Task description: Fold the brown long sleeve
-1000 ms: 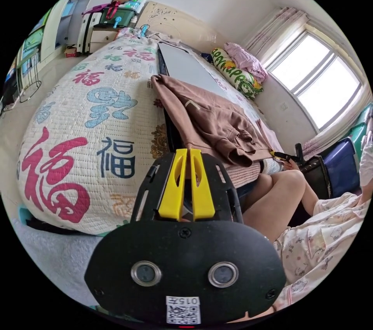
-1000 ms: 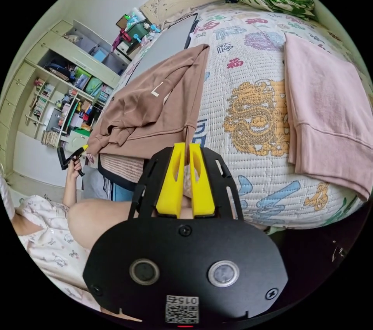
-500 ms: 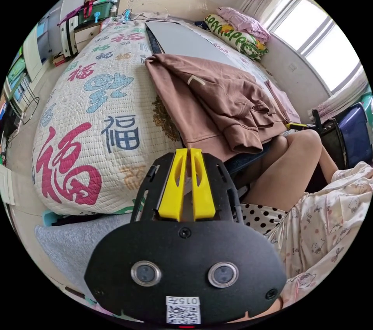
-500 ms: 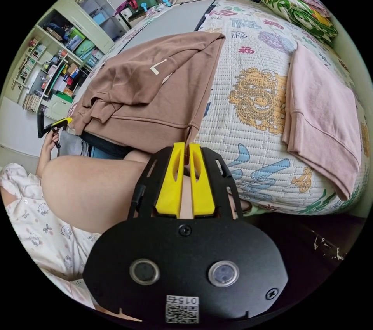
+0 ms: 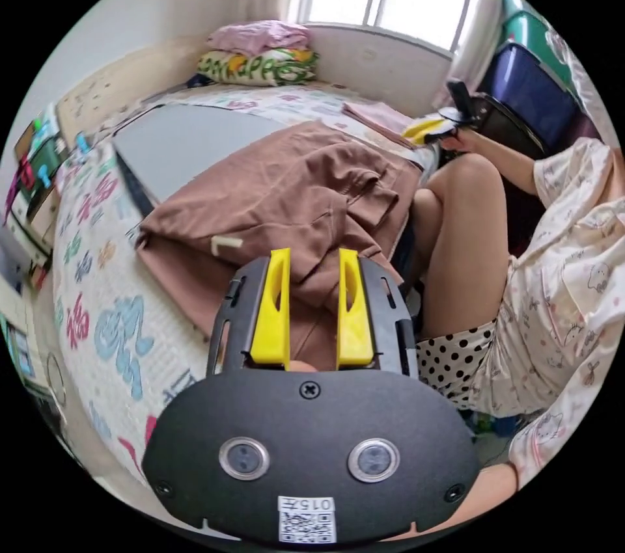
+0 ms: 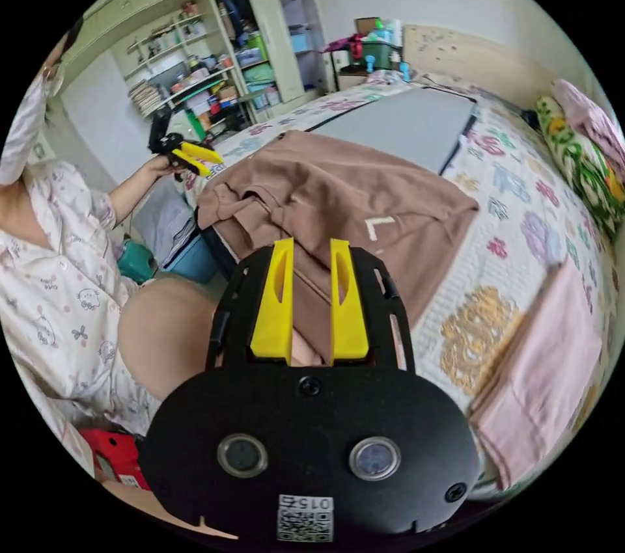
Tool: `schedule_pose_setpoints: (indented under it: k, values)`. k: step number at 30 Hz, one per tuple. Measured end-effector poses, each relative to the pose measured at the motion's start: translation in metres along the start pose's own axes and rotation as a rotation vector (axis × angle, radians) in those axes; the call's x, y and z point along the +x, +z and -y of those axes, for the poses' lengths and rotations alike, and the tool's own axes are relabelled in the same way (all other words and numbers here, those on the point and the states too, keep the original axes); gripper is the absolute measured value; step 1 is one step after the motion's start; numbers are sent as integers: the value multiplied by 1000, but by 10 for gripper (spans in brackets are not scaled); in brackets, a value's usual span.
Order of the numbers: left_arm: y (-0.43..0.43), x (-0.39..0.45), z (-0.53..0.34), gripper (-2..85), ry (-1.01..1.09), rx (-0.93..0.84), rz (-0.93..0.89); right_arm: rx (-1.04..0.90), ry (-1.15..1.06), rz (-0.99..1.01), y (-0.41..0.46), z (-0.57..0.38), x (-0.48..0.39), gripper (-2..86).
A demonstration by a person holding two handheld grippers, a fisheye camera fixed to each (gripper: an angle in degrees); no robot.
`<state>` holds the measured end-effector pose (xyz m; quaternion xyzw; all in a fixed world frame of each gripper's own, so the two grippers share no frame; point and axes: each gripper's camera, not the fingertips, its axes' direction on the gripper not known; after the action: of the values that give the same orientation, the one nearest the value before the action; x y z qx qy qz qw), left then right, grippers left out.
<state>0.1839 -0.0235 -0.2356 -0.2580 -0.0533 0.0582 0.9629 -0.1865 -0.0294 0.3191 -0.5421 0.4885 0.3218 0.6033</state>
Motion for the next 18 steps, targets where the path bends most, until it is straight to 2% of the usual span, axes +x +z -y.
schedule_pose_setpoints:
  k: [5, 8, 12, 18]
  values:
    - [71, -6, 20, 116, 156, -171, -17, -214, -151, 38, 73, 12, -23, 107]
    - [87, -15, 14, 110, 182, -212, -11, -269, -160, 10, 89, 5, -27, 104]
    - [96, -40, 5, 89, 113, -211, -67, -291, -181, -49, 92, -5, -38, 64]
    - [91, -100, -4, 12, 11, -168, -278, -339, -133, 9, 81, -11, -45, 6]
